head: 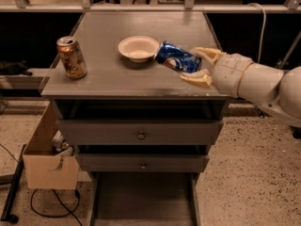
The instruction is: Pick pepsi can from bottom drawer and place on counter
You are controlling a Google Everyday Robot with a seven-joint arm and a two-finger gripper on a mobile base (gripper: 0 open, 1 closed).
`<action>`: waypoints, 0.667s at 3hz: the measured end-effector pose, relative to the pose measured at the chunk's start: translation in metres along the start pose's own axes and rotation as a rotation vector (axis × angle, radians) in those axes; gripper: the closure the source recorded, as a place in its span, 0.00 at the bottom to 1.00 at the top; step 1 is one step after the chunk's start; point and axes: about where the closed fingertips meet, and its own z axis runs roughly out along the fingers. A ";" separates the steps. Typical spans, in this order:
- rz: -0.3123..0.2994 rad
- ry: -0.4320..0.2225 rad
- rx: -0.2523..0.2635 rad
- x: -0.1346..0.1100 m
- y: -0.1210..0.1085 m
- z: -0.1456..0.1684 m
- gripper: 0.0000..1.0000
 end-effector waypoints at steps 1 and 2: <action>0.077 0.050 -0.078 0.013 0.004 0.032 1.00; 0.131 0.094 -0.121 0.026 0.005 0.048 1.00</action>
Offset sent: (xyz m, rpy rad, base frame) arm 0.0586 0.0218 -0.0455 -0.0084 0.2989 0.0085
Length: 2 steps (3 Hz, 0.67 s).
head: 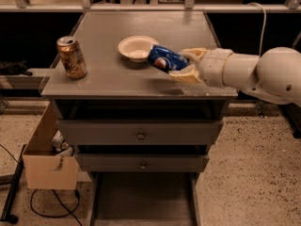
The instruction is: Pick pepsi can from bottom drawer and place on counter
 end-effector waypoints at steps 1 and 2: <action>0.029 0.030 -0.016 0.010 -0.004 0.008 1.00; 0.025 0.062 -0.024 0.020 -0.008 0.012 1.00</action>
Offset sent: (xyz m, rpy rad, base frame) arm 0.0271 -0.0178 -0.0260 -0.0700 0.0786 -0.0364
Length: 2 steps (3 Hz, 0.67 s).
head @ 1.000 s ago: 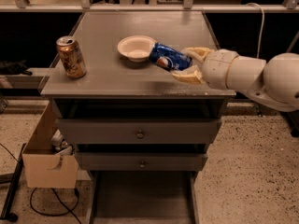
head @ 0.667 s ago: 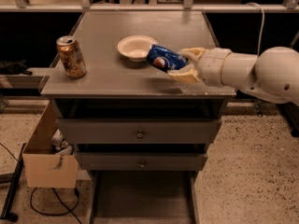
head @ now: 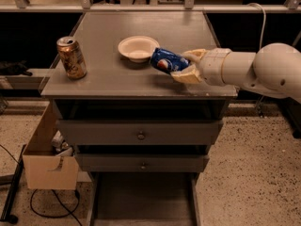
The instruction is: Pick pepsi can from bottom drawer and place on counter
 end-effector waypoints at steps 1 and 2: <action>-0.040 0.051 0.000 0.013 -0.010 0.001 1.00; -0.070 0.098 0.003 0.029 -0.020 -0.002 1.00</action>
Offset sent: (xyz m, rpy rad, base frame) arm 0.0254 -0.0538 -0.0231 -0.1880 0.0007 -0.0518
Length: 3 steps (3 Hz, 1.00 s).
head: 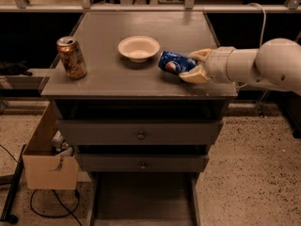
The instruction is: Pick pepsi can from bottom drawer and place on counter
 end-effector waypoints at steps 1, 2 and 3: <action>-0.021 0.030 0.000 0.013 -0.006 -0.003 1.00; -0.023 0.034 0.000 0.014 -0.006 -0.003 0.85; -0.023 0.034 0.000 0.014 -0.006 -0.003 0.62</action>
Offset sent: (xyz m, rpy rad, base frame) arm 0.0041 -0.0130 -0.0059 -0.0378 0.0011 -0.0074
